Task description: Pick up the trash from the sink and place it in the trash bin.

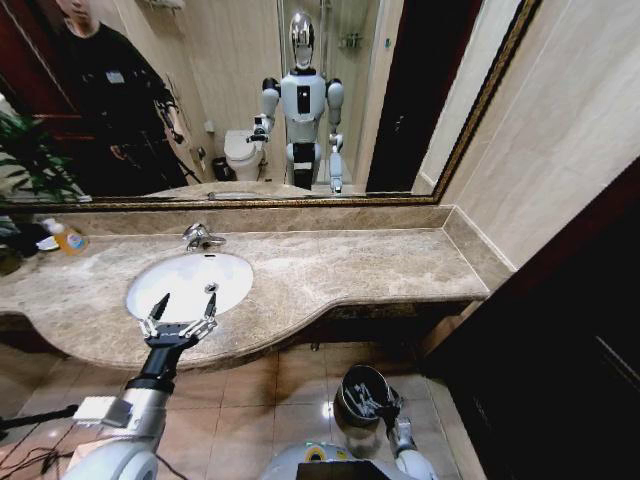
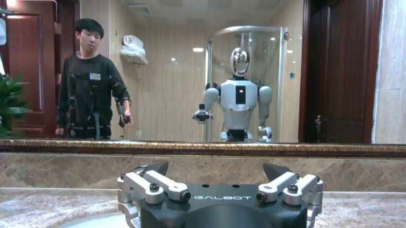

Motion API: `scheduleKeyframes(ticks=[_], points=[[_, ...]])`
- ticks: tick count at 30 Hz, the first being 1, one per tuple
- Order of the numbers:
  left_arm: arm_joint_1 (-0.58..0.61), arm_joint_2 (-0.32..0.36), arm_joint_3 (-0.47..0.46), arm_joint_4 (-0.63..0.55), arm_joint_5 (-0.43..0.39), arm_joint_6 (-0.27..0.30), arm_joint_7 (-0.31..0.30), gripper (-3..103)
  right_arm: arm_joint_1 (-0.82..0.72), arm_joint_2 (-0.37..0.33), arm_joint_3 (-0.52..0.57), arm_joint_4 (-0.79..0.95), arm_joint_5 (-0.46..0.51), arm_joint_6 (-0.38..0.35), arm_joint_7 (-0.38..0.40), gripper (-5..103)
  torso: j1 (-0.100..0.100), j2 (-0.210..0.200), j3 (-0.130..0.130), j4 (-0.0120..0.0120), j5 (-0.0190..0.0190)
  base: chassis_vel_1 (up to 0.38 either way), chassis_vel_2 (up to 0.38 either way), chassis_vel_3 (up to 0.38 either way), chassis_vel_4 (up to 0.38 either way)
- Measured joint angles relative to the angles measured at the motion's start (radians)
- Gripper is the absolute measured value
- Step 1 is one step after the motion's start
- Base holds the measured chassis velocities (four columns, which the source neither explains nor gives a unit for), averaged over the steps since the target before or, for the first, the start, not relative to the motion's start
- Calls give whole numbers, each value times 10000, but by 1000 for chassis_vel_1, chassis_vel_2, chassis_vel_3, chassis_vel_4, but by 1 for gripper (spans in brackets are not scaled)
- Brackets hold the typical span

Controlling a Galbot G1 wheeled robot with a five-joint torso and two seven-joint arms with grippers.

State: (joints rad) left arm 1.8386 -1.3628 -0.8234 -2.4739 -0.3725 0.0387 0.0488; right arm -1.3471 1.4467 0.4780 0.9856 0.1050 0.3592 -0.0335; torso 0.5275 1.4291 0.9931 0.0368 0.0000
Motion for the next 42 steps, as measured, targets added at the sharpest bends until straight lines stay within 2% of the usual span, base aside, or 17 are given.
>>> scheduleKeyframes(ticks=[22, 31, 35, 38, 42], points=[[0, 0, 0, 0, 0, 0, 0, 100, -465, -65, 6, 683, 120, 110, 29, 100, -1, 0, 0, 0, 0, 0, 0, 0, 0], [0, 0, 0, 0, 0, 0, 0, 100, -1202, -415, -57, 2653, 580, -304, 42, 100, -1, 0, 0, 0, 0, 0, 0, 0, 0], [0, 0, 0, 0, 0, 0, 0, 100, -1627, -619, -60, 3814, 555, -784, 118, 100, -1, 0, 0, 0, 1, 0, 0, 0, 0], [-1, 0, 0, 0, 0, 0, 0, 100, -1985, -719, -59, 5007, 650, -1351, 581, 100, 0, 0, 0, 0, 0, 0, 0, 0, 0], [0, 0, 0, 0, 0, 0, 0, 100, -2312, -799, 0, 6039, 806, -1605, 715, 100, 1, 0, 0, -1, 0, 0, 0, 0, 0]])
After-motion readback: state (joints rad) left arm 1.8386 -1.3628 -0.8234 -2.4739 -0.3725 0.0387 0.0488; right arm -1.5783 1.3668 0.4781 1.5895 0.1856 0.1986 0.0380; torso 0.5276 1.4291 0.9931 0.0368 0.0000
